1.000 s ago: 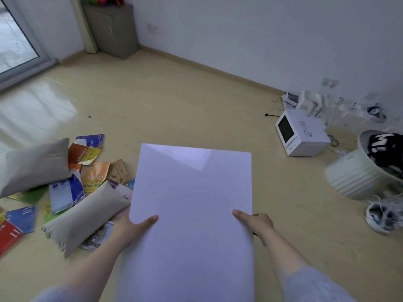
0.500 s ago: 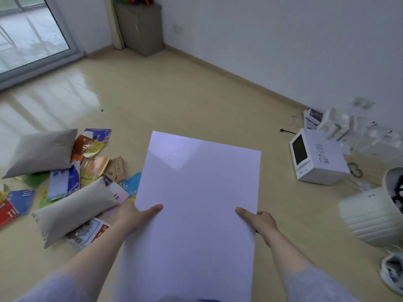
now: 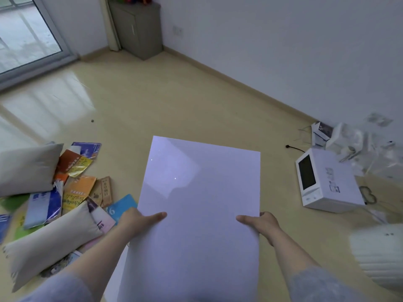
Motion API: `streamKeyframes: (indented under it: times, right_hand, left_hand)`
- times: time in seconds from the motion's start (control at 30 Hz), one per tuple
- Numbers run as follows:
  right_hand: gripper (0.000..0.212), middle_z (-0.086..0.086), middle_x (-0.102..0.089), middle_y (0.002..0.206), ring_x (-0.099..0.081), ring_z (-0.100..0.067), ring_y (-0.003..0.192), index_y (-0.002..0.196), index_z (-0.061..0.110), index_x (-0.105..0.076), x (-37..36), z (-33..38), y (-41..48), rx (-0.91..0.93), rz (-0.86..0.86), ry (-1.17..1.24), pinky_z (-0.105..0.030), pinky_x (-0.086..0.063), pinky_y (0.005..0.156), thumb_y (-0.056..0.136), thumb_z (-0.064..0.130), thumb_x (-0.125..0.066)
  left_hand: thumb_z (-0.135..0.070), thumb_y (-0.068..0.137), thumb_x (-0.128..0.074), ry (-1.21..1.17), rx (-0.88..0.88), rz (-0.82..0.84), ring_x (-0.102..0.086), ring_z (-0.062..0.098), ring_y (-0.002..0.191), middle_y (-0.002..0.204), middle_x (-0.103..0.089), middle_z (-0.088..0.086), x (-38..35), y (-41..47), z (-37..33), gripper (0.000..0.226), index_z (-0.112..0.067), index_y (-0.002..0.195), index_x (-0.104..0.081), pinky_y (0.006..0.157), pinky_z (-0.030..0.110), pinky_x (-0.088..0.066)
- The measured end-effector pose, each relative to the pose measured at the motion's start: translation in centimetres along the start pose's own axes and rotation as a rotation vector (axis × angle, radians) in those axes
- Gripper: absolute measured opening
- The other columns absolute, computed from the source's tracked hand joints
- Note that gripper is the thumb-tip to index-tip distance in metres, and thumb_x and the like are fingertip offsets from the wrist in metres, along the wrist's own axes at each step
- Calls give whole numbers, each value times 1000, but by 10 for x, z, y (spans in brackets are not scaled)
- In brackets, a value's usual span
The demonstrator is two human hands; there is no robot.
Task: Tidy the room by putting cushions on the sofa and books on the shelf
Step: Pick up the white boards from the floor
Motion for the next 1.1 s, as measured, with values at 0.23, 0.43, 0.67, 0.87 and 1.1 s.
streamKeyframes:
  times: [0.23, 0.43, 0.67, 0.87, 1.1]
  right_hand:
    - [121, -6, -71, 107, -68, -23, 95, 109, 5, -67, 13, 95, 82, 45, 52, -72, -38, -57, 87, 8, 67, -85]
    - [139, -11, -64, 122, -63, -27, 108, 123, 0, -58, 27, 165, 158, 91, 100, -102, -41, -52, 94, 6, 69, -84]
    - [144, -11, -60, 130, -59, -28, 117, 130, 0, -54, 53, 268, 231, 160, 166, -203, -41, -50, 98, 9, 72, -85]
    - [135, -9, -62, 127, -62, -27, 112, 128, 2, -56, 49, 315, 327, 158, 253, -242, -44, -53, 94, 17, 72, -88]
    - [133, -8, -66, 121, -64, -26, 107, 122, 1, -61, 4, 403, 358, 199, 310, -302, -42, -54, 92, 11, 70, -88]
  left_hand:
    - [-78, 54, -67, -41, 74, 8, -60, 19, 77, 89, -66, 5, 20, 49, -53, 84, -6, 98, -68, 66, 29, -45]
    - [-74, 61, -69, -74, 112, -48, -59, 17, 71, 86, -68, 8, 28, 103, -112, 77, -3, 92, -68, 59, 27, -43]
    - [-75, 63, -66, -99, 153, -150, -51, 16, 60, 68, -56, 2, 46, 135, -185, 68, -9, 67, -53, 54, 27, -35]
    - [-73, 59, -71, -136, 146, -204, -28, 15, 45, 45, -23, -5, 71, 183, -243, 73, -20, 50, -21, 49, 30, -17]
    - [-71, 65, -68, -161, 238, -220, -36, 17, 51, 52, -31, -1, 95, 235, -242, 68, -18, 53, -26, 51, 28, -22]
Point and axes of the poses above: each hand's wrist, its own y-axis towards the middle knuckle, its own x-axis out of the back of the hand, z = x × y, the point moved 10 cm from there along y, towards the middle knuckle
